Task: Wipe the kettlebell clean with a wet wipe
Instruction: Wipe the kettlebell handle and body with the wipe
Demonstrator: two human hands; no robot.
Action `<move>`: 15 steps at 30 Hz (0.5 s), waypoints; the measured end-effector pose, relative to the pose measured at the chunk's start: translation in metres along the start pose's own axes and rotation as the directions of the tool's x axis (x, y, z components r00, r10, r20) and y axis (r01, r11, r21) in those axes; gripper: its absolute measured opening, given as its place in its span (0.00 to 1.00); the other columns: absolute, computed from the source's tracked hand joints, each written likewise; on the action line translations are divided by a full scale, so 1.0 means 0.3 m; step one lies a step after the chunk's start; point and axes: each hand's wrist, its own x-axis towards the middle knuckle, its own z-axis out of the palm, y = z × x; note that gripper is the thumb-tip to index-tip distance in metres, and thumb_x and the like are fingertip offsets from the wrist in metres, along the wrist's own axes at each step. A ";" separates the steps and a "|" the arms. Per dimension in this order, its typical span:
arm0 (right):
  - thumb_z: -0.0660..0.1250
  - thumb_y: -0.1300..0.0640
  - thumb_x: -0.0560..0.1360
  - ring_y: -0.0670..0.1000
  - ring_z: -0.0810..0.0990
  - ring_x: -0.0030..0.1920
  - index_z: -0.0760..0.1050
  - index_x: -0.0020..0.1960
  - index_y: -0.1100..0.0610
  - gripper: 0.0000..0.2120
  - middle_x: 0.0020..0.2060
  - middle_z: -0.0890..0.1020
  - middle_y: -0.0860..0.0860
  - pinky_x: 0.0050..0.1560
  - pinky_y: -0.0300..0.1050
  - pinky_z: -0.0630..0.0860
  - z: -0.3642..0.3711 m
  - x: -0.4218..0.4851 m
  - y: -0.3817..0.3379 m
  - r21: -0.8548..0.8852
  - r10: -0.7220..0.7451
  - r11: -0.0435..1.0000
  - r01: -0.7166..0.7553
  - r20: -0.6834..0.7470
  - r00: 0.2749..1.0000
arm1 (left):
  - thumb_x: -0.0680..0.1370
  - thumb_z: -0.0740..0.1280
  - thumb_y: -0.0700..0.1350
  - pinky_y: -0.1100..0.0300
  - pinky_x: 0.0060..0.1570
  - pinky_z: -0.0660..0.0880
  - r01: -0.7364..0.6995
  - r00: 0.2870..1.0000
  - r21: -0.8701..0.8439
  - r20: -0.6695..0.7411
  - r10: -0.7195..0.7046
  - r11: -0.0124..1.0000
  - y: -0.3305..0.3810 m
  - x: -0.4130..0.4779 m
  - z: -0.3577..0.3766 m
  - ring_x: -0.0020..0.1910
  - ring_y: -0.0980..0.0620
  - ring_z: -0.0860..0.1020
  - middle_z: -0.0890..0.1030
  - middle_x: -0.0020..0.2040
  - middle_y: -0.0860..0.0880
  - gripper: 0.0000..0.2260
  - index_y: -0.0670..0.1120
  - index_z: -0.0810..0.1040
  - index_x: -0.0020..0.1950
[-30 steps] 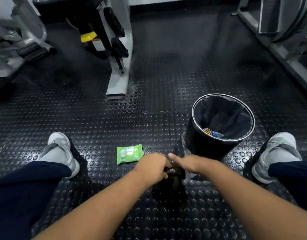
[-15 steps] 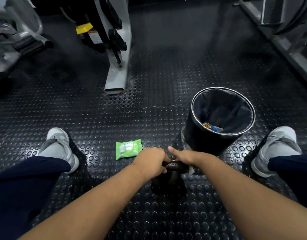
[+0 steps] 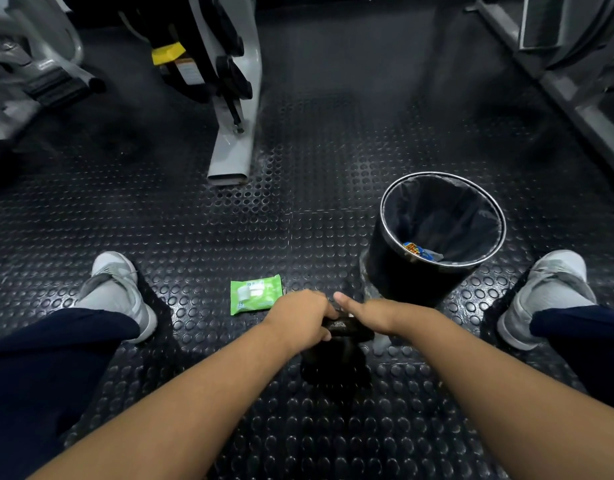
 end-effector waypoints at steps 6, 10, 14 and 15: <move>0.42 0.16 0.65 0.58 0.64 0.76 0.71 0.74 0.53 0.55 0.77 0.67 0.56 0.77 0.58 0.58 0.021 0.058 0.012 0.046 0.058 0.997 -0.057 -0.027 0.998 | 0.77 0.73 0.54 0.52 0.57 0.77 -0.005 1.000 0.005 -0.007 0.005 1.000 0.004 -0.003 0.000 0.62 0.47 0.78 0.79 0.61 0.52 0.21 0.61 0.77 0.70; 0.44 0.14 0.62 0.55 0.73 0.69 0.82 0.60 0.51 0.52 0.68 0.77 0.53 0.74 0.55 0.62 0.035 0.080 0.044 0.201 0.057 0.978 -0.050 -0.026 0.998 | 0.77 0.73 0.54 0.53 0.57 0.76 -0.002 1.000 -0.009 -0.007 0.002 1.000 0.001 0.002 0.002 0.63 0.48 0.77 0.79 0.62 0.53 0.23 0.61 0.76 0.72; 0.42 0.14 0.61 0.54 0.78 0.63 0.85 0.55 0.52 0.54 0.63 0.81 0.53 0.71 0.54 0.67 0.012 0.079 0.044 0.171 0.049 0.984 -0.044 -0.021 0.999 | 0.77 0.73 0.54 0.53 0.57 0.76 0.001 1.000 -0.011 0.004 -0.001 1.000 -0.002 0.002 0.004 0.63 0.48 0.77 0.78 0.62 0.53 0.23 0.61 0.76 0.72; 0.42 0.16 0.65 0.56 0.76 0.66 0.82 0.61 0.54 0.53 0.67 0.79 0.55 0.71 0.54 0.67 0.000 0.072 0.031 0.116 0.051 0.992 -0.048 -0.020 0.998 | 0.77 0.73 0.54 0.52 0.57 0.77 0.002 1.000 -0.015 0.006 -0.002 1.000 -0.003 0.002 0.004 0.62 0.48 0.78 0.79 0.62 0.52 0.22 0.61 0.76 0.71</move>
